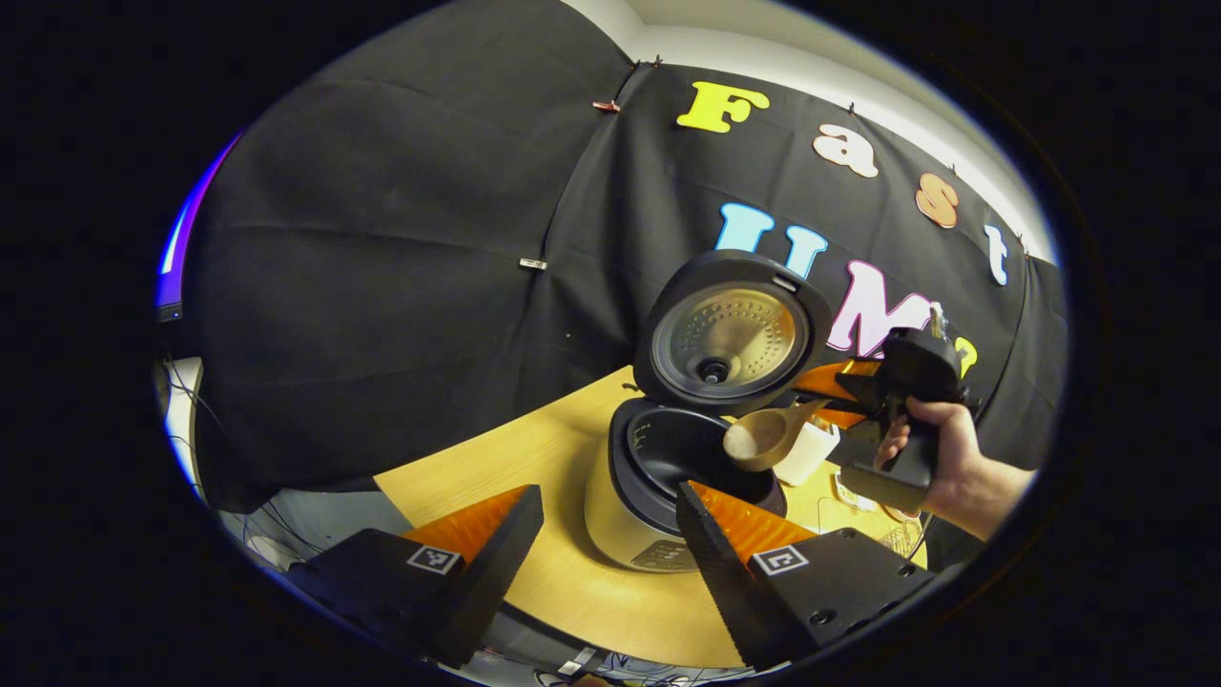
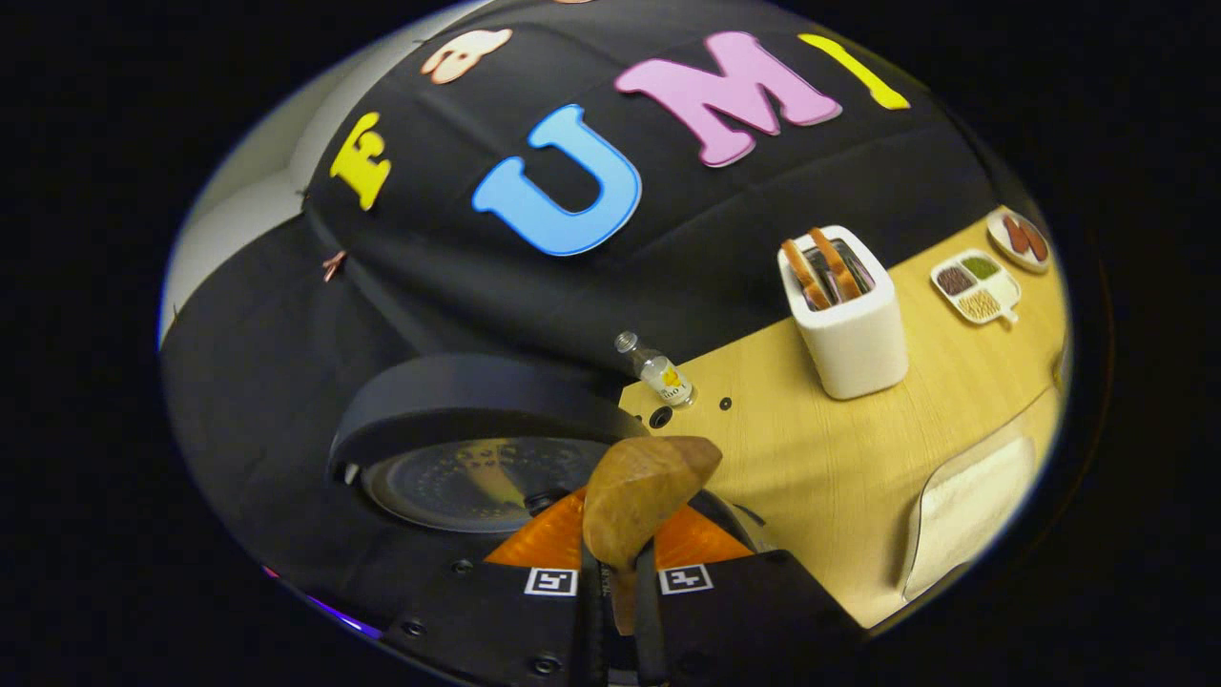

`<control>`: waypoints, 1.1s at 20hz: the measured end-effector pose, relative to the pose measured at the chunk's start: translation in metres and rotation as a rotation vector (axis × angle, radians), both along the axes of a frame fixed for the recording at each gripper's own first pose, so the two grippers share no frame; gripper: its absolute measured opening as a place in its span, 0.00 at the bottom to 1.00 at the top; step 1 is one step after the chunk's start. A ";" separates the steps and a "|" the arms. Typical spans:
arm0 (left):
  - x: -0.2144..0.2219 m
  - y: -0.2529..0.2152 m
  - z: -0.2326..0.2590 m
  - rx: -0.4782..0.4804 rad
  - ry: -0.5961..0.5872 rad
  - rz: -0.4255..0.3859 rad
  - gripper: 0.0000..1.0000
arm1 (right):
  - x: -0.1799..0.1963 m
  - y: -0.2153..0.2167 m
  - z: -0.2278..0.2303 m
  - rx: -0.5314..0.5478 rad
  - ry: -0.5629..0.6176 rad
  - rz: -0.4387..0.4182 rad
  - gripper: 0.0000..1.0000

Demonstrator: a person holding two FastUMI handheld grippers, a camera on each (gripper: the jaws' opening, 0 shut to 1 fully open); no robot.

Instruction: Close the left gripper, press the button to open the rice cooker; take a wooden spoon from the chopstick holder with the right hand, scoop a spoonful of rice and pour it into the rice cooker, then put the wooden spoon back into the chopstick holder.

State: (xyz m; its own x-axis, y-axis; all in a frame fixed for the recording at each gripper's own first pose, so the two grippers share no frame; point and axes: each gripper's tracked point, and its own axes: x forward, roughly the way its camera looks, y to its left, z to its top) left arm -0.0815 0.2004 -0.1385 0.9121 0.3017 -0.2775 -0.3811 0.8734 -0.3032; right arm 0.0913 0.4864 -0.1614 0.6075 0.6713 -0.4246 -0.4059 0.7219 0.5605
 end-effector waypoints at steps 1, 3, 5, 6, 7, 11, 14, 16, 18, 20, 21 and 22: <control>0.000 0.001 0.002 0.000 0.001 0.000 0.95 | -0.002 0.004 -0.003 -0.035 -0.049 0.033 0.16; -0.001 0.003 0.013 0.010 -0.012 -0.003 0.95 | -0.009 0.017 -0.008 -0.098 -0.146 0.107 0.16; 0.001 0.005 0.020 0.033 -0.019 -0.007 0.95 | -0.015 0.027 -0.013 -0.147 -0.221 0.174 0.16; 0.002 0.006 0.021 0.043 -0.019 -0.011 0.95 | -0.018 0.031 -0.015 -0.162 -0.248 0.199 0.16; 0.004 0.007 0.020 0.046 -0.015 -0.016 0.95 | -0.020 0.034 -0.019 -0.172 -0.272 0.218 0.16; 0.007 0.008 0.013 0.037 -0.002 -0.011 0.95 | -0.023 0.039 -0.028 -0.225 -0.352 0.280 0.16; 0.007 0.004 0.009 0.017 0.001 -0.014 0.95 | -0.027 0.043 -0.032 -0.266 -0.402 0.310 0.16; 0.006 0.003 0.006 0.023 0.012 -0.019 0.95 | -0.029 0.045 -0.033 -0.279 -0.439 0.340 0.16; 0.006 0.004 0.005 0.025 0.028 -0.019 0.95 | -0.030 0.045 -0.036 -0.301 -0.474 0.359 0.16; 0.006 0.008 0.011 0.034 0.016 -0.014 0.95 | -0.034 0.046 -0.036 -0.324 -0.525 0.386 0.16; 0.006 0.009 0.012 0.040 0.013 -0.010 0.95 | -0.037 0.047 -0.035 -0.334 -0.559 0.408 0.16; 0.006 0.011 0.012 0.043 0.015 -0.008 0.95 | -0.041 0.047 -0.034 -0.343 -0.597 0.434 0.16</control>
